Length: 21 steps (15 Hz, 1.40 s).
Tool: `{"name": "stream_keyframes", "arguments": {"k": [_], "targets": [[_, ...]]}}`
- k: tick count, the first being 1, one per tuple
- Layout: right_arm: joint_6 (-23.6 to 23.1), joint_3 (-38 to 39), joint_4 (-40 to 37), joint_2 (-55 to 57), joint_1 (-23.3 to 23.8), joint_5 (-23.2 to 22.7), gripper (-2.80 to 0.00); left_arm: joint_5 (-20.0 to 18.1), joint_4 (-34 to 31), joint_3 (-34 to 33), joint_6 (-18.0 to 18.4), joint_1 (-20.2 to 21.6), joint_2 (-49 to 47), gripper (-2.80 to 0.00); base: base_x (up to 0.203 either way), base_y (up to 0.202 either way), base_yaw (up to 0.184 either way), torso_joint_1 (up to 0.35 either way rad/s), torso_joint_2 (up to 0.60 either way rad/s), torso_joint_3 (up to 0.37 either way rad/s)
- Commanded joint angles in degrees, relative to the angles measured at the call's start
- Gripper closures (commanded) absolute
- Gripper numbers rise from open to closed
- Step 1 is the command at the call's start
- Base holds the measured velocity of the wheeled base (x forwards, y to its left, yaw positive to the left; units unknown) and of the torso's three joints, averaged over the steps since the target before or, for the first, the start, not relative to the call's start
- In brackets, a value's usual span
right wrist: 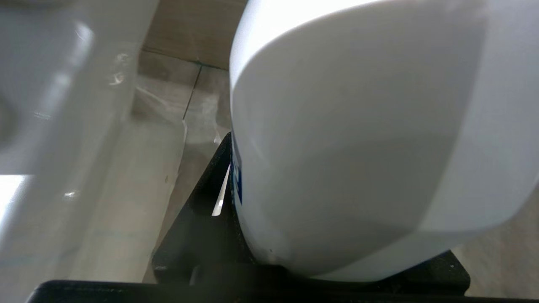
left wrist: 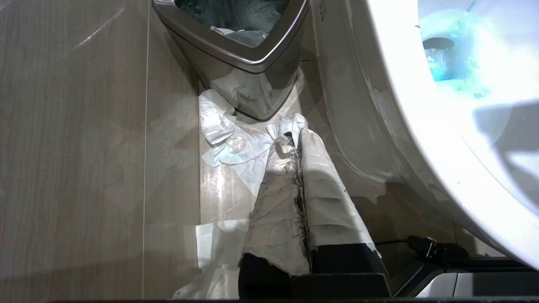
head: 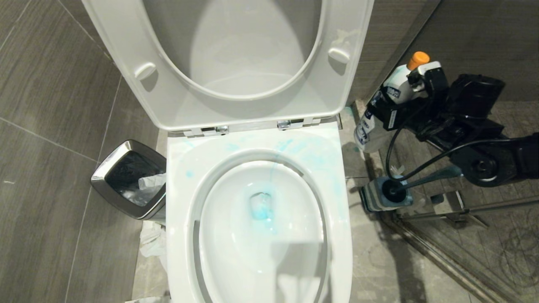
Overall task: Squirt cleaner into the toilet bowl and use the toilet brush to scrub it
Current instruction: Place the cleaning agent on the floor
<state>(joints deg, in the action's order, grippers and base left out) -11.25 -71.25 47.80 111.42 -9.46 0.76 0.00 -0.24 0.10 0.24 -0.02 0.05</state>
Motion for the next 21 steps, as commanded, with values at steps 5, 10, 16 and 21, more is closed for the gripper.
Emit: {"name": "stream_keyframes", "arguments": {"k": [5, 10, 16, 21], "targets": [[-1.70, -14.78, 7.49, 21.71, 0.41, -0.97, 0.00, 0.00, -0.02, -0.01, 0.02, 0.02, -0.05, 0.00, 0.000, 0.000, 0.000, 0.000, 0.00, 0.000], [-1.93, -23.41, 9.55, 31.30, -0.01, -1.02, 0.00, 0.00, -0.02, -0.01, 0.02, 0.02, -0.05, 0.00, 0.000, 0.000, 0.000, 0.000, 0.00, 0.000], [-1.94, -37.35, 9.05, 42.03, -1.33, -0.94, 0.00, 0.00, -0.02, -0.01, 0.02, 0.02, -0.05, 0.00, 0.000, 0.000, 0.000, 0.000, 0.00, 0.000], [-1.94, -42.14, 6.40, 46.05, -2.99, -0.64, 0.00, 0.00, -0.02, -0.01, 0.02, 0.02, -0.05, 0.00, 0.000, 0.000, 0.000, 0.000, 0.00, 0.000]]}}
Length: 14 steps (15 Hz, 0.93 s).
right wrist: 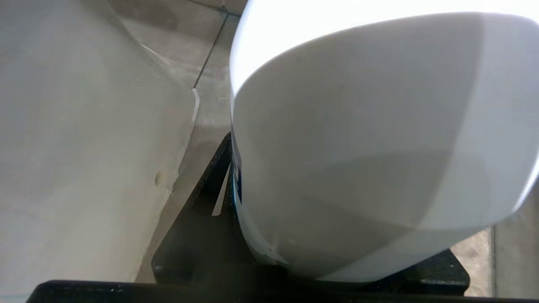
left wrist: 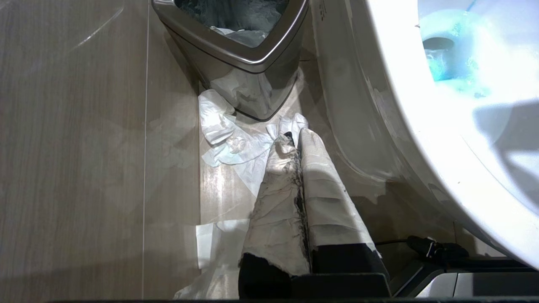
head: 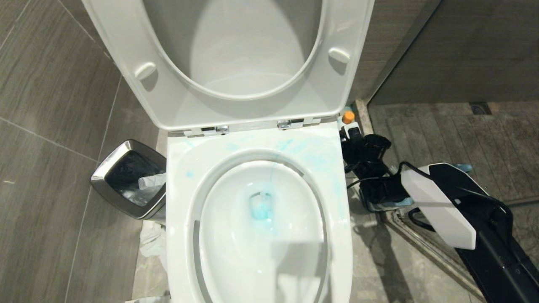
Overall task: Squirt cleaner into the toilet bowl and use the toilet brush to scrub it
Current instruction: Place the cleaning agent on the floor
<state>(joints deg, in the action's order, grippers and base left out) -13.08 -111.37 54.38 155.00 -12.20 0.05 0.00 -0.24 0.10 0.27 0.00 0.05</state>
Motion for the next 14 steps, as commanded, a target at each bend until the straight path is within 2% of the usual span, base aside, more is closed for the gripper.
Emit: {"name": "stream_keyframes", "arguments": {"k": [1, 14], "targets": [[-0.10, -2.19, -1.16, 2.92, -0.28, 0.04, 0.00, 0.00, -0.02, -0.01, 0.00, 0.00, -0.05, 0.00, 0.000, 0.000, 0.000, 0.000, 0.00, 0.000], [-0.28, -2.19, -0.85, 5.42, -0.28, 0.21, 0.00, 0.00, -0.02, -0.01, 0.00, 0.00, -0.05, 0.00, 0.000, 0.000, 0.000, 0.000, 0.00, 0.000]]}}
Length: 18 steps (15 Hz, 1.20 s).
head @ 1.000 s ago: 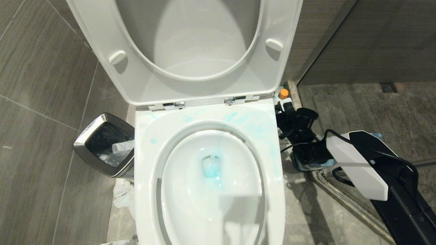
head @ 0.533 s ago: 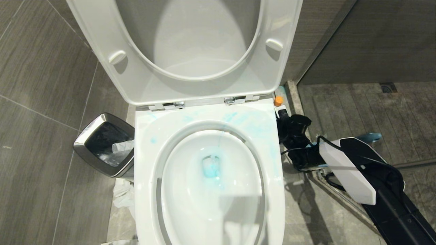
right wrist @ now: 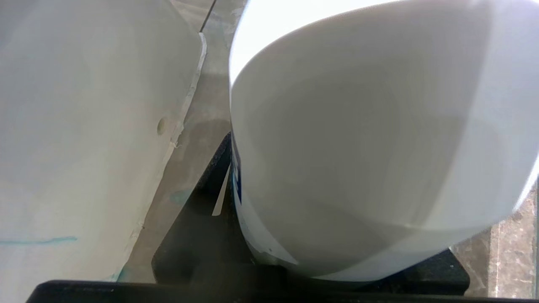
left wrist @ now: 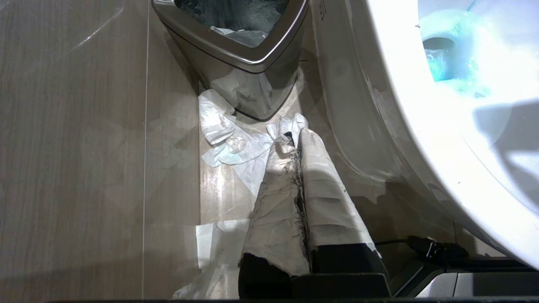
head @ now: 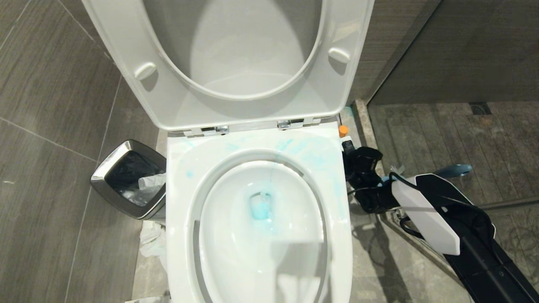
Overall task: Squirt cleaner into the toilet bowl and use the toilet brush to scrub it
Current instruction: Place the cleaning agent on the floor
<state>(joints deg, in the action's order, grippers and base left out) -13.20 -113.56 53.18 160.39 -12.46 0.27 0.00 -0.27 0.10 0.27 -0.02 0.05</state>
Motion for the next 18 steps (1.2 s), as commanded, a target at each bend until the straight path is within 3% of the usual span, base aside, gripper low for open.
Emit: {"name": "stream_keyframes", "arguments": {"k": [1, 2, 3, 5, 11, 18], "targets": [[-0.43, 0.00, 0.35, -0.08, -0.02, 0.00, 0.00, 0.00, 0.00, -0.01, 0.00, 0.02, -0.05, 0.00, 0.000, 0.000, 0.000, 0.000, 0.00, 0.000], [-0.51, 0.00, 0.35, -0.25, -0.04, 0.00, 0.00, 0.00, 0.00, -0.01, 0.00, 0.02, -0.05, 0.00, 0.000, 0.000, 0.000, 0.000, 0.00, 0.000], [-0.57, 0.02, 0.19, -0.61, -0.11, 0.02, -2.80, 0.00, 0.00, -0.01, 0.00, 0.02, -0.05, 0.00, 0.000, 0.000, 0.000, 0.000, 0.00, 0.000], [-1.21, 1.20, -0.14, -1.99, -0.37, 0.31, -2.80, 0.00, 0.00, -0.01, 0.00, 0.02, -0.05, 0.00, 0.000, 0.000, 0.000, 0.000, 0.00, 0.000], [-1.04, 16.92, 2.96, -8.47, -1.63, 2.12, -2.80, 0.00, 0.00, -0.01, 0.00, 0.02, -0.05, 0.00, 0.000, 0.000, 0.000, 0.000, 0.00, 0.000], [0.75, 46.28, 0.48, -31.41, -2.84, 8.15, -2.80, 0.00, 0.00, -0.01, 0.00, 0.02, -0.05, 0.00, 0.000, 0.000, 0.000, 0.000, 0.00, 0.000]]}}
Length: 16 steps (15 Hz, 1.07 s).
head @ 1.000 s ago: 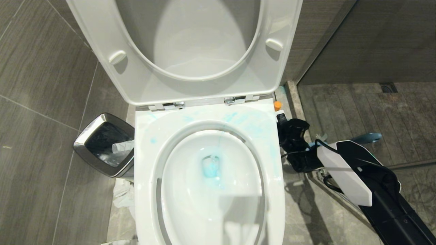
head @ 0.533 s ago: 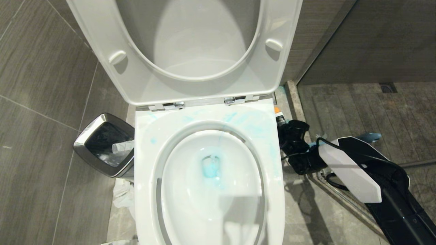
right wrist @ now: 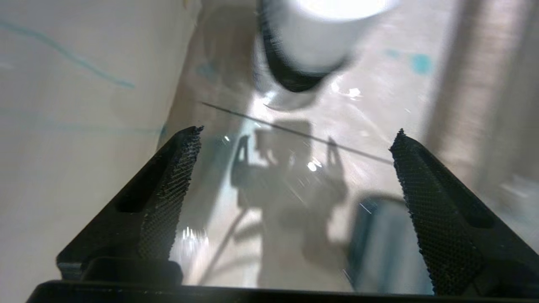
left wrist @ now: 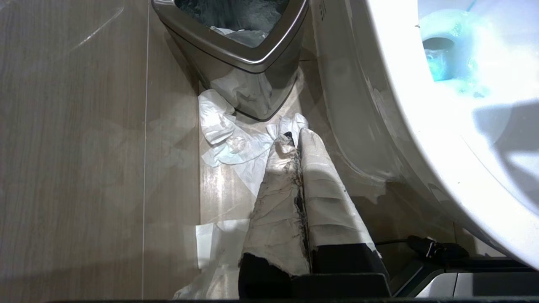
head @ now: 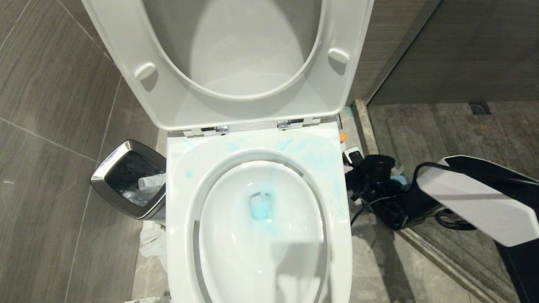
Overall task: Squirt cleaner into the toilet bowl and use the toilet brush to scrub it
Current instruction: Place the cleaning agent on the floor
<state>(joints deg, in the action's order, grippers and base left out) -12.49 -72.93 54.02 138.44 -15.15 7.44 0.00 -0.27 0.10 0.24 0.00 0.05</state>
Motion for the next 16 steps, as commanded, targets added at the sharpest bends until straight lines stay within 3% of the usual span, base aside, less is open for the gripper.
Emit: {"name": "stream_keyframes", "arguments": {"k": [1, 7, 11, 12, 16], "targets": [[0.22, 8.31, -1.20, -13.37, -0.29, 1.98, -2.80, 0.00, 0.00, -0.01, 0.02, 0.00, -0.05, 0.00, 0.000, 0.000, 0.000, 0.000, 0.00, 0.000], [1.10, 25.98, -6.86, -34.55, -3.94, 6.80, -2.80, 0.00, 0.00, -0.01, 0.02, 0.00, -0.05, 0.00, 0.000, 0.000, 0.000, 0.000, 0.00, 0.000], [1.23, 31.05, -1.02, -39.34, -4.28, 8.29, -2.80, 0.00, 0.00, -0.01, 0.02, 0.00, -0.05, 0.00, 0.000, 0.000, 0.000, 0.000, 0.00, 0.000], [1.38, 32.19, -0.47, -39.57, -4.35, 8.22, 0.00, 0.00, 0.00, -0.01, 0.02, 0.00, -0.05, 0.00, 0.000, 0.000, 0.000, 0.000, 0.00, 0.000], [1.28, 36.25, -6.44, -43.61, -5.14, 8.10, 0.00, 0.00, 0.00, -0.01, 0.02, 0.00, -0.05, 0.00, 0.000, 0.000, 0.000, 0.000, 0.00, 0.000]]}}
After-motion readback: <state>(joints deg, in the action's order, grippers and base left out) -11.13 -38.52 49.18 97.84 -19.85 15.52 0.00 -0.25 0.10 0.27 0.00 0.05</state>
